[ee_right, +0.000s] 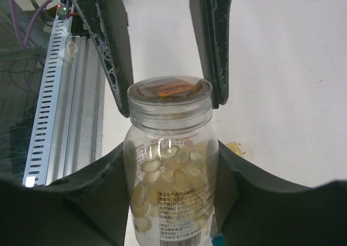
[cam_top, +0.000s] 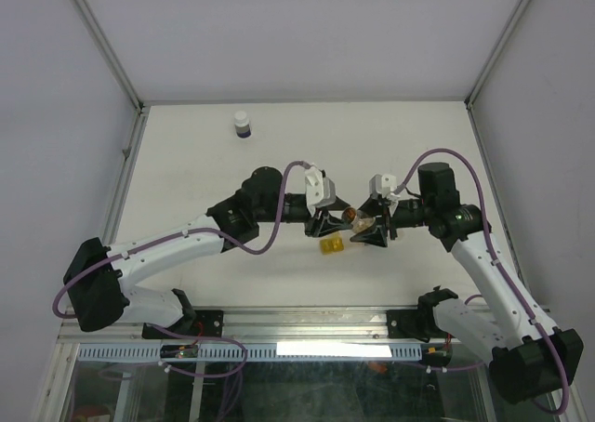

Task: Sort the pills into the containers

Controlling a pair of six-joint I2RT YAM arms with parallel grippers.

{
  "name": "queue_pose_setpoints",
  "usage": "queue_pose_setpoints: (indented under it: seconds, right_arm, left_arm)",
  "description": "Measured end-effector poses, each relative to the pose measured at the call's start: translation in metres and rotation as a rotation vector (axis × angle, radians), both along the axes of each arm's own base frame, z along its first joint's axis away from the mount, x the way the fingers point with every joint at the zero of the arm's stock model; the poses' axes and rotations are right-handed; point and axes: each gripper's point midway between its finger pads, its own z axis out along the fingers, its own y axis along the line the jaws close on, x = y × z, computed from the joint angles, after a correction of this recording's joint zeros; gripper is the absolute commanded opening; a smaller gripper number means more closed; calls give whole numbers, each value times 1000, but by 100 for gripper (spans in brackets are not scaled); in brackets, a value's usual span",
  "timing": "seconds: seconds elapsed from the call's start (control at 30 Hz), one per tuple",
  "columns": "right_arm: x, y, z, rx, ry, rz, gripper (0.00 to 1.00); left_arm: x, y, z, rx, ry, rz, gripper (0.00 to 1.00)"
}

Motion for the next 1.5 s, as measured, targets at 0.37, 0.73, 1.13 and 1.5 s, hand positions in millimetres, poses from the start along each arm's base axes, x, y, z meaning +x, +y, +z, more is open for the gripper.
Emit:
queue_pose_setpoints:
  seconds: [0.37,0.73,1.13,1.5]
  right_arm:
    - [4,-1,2,1,-16,-12,0]
    - [6,-2,1,0,-3,-25,0]
    - [8,-2,-2,-5,5,-31,0]
    - [9,-3,-2,-7,6,-35,0]
  left_arm:
    - [19,6,28,-23,-366,-101,99]
    - [15,53,66,-254,26,175,82]
    - [17,12,26,-74,259,307,72]
    - [20,-3,5,1,296,296,42]
